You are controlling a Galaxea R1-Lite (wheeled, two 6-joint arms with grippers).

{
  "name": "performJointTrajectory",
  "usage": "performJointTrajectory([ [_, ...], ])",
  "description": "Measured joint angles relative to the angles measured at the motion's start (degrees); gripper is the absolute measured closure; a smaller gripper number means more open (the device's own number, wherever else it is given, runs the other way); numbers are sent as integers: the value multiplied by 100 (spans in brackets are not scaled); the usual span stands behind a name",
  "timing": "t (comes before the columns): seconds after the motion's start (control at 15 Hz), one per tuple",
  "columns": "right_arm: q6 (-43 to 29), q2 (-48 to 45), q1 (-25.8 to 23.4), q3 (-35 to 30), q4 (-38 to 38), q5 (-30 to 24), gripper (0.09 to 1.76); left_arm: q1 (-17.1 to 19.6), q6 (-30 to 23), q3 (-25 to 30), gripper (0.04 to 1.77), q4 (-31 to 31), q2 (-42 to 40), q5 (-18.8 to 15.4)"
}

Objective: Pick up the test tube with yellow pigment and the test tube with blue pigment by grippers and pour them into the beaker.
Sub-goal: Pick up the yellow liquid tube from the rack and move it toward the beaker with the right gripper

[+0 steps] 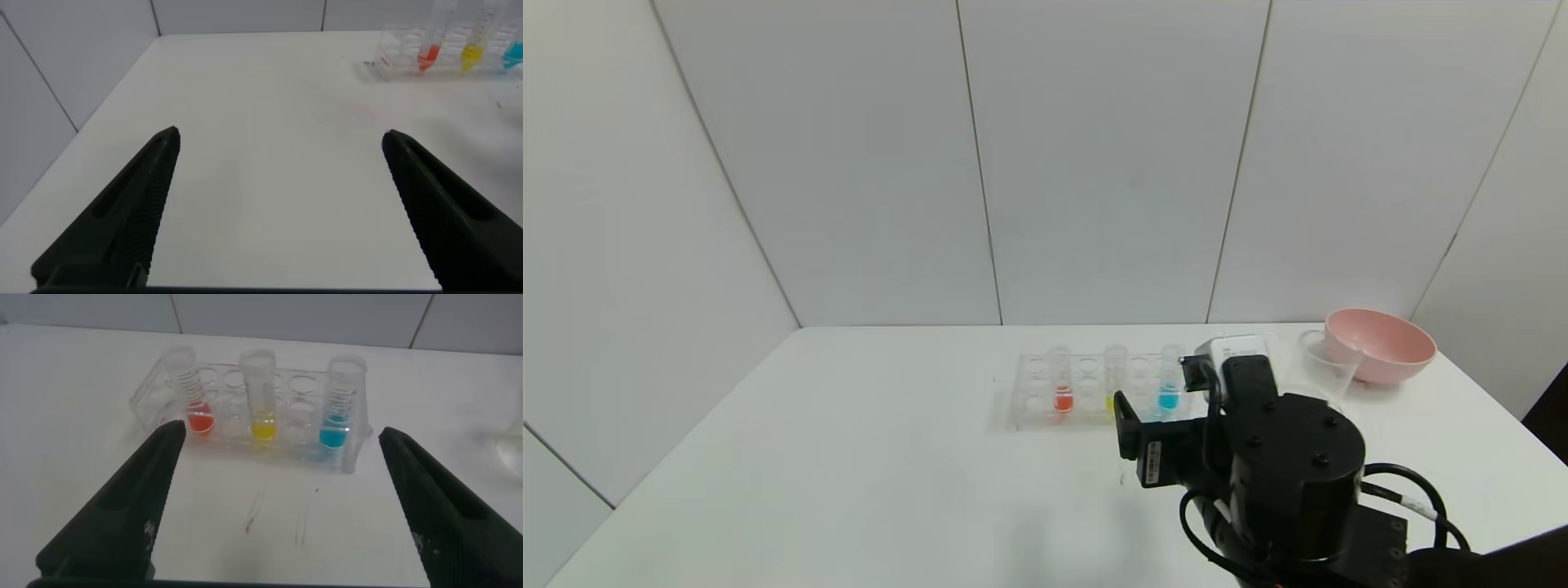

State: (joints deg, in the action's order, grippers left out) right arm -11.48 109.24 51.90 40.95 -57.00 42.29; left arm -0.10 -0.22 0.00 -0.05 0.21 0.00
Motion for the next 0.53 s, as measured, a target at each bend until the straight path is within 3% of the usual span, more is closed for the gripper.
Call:
performJointTrajectory([
  [0.53, 5, 942, 11, 638, -184, -1, 14, 0, -2, 0, 5, -2, 0, 0],
])
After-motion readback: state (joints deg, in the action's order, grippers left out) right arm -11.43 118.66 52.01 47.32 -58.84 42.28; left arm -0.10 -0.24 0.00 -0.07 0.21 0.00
